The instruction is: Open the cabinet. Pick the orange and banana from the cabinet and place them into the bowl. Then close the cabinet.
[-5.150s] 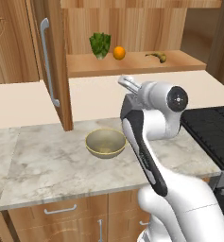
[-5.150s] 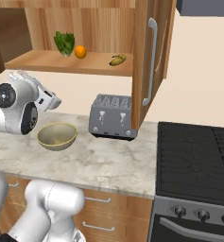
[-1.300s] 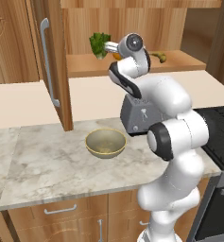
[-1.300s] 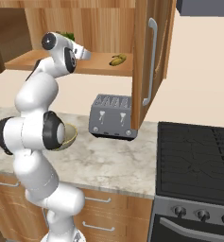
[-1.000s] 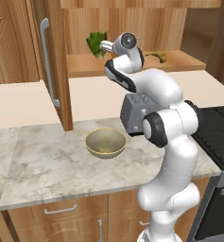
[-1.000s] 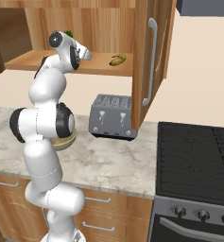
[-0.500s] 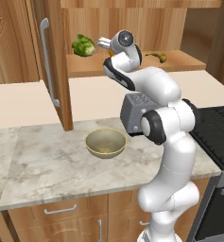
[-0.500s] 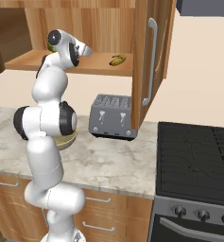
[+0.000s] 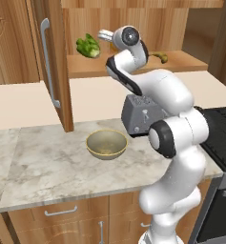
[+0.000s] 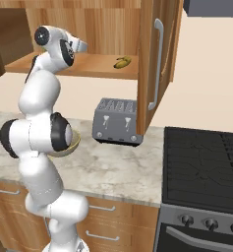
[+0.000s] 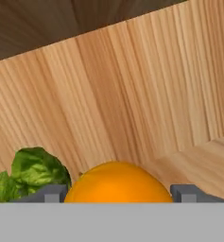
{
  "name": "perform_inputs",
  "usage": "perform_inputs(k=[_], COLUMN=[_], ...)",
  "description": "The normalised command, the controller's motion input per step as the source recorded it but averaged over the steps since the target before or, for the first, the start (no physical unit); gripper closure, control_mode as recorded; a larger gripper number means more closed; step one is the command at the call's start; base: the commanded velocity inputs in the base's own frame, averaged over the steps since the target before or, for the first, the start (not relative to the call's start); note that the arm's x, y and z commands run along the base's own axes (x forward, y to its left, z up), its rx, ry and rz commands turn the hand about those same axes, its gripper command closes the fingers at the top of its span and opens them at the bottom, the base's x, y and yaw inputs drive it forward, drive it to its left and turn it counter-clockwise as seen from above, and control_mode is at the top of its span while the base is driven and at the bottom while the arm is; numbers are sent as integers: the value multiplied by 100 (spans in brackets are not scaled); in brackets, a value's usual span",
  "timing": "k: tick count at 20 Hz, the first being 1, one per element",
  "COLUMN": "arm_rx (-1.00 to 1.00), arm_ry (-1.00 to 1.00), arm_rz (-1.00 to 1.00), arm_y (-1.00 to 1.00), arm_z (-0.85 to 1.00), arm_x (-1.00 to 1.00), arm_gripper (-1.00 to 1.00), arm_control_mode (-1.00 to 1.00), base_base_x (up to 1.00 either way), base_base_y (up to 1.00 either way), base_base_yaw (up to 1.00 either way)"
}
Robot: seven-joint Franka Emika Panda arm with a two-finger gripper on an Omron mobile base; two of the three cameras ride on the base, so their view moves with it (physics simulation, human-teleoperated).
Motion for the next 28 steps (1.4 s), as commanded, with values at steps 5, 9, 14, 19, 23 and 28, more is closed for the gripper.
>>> perform_inputs(k=[5,9,14,19,23,28], arm_rx=[-9,-5,-1,0,3,22], arm_ry=[-1,6,11,32,16,21], arm_rz=[0,0,0,0,1,0], arm_y=[38,27,18,1,-2,-1], arm_z=[-12,-32,-26,-89,-77,-94], arm_x=[-100,-100,-100,-97,-4,17], arm_gripper=[100,100,100,100,100,100], arm_control_mode=[-100,-100,-100,-100,-100,-100], base_base_x=[0,0,0,0,0,0], base_base_y=[0,0,0,0,0,0], base_base_yaw=[0,0,0,0,0,0])
